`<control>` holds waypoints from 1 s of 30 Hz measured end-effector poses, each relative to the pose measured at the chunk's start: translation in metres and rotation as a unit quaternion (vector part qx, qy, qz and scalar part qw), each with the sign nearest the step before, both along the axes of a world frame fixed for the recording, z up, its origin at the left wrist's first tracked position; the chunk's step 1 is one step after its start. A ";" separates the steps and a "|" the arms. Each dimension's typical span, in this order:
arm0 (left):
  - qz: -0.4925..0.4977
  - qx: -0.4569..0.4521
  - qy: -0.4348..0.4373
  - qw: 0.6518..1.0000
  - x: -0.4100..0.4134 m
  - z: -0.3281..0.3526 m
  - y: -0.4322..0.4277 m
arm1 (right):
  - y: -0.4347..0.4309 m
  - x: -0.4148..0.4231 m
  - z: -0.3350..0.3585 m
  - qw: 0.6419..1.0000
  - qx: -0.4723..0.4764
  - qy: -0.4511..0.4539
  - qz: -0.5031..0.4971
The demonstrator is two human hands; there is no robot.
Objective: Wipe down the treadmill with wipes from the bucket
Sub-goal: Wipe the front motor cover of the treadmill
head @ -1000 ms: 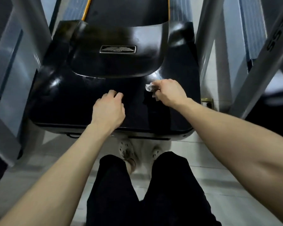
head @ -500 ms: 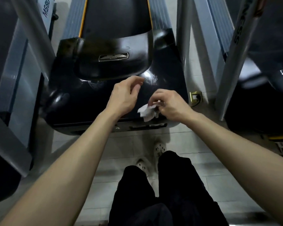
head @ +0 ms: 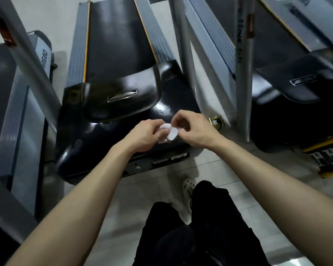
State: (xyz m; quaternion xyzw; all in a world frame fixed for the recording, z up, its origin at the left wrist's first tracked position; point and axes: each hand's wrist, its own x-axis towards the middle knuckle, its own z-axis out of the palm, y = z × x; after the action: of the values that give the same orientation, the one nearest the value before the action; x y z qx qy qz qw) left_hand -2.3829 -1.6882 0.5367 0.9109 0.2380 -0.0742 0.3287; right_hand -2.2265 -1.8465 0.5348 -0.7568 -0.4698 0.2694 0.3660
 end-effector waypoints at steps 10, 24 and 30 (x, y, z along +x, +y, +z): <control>-0.056 0.078 -0.073 0.993 0.034 0.024 -0.011 | -0.018 0.017 0.022 0.996 0.005 0.074 -0.048; 0.028 0.093 -0.049 0.994 0.146 0.045 -0.021 | -0.019 0.131 0.034 0.998 0.007 0.009 -0.062; 0.096 0.088 -0.083 0.988 0.234 0.049 -0.052 | -0.036 0.228 0.050 0.999 -0.011 -0.004 -0.047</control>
State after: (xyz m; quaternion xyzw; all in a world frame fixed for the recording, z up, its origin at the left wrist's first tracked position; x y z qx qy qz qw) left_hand -2.1488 -1.7398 0.5856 0.9121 0.3022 0.0550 0.2715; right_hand -1.9982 -1.8827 0.5847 -0.7832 -0.4322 0.2537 0.3680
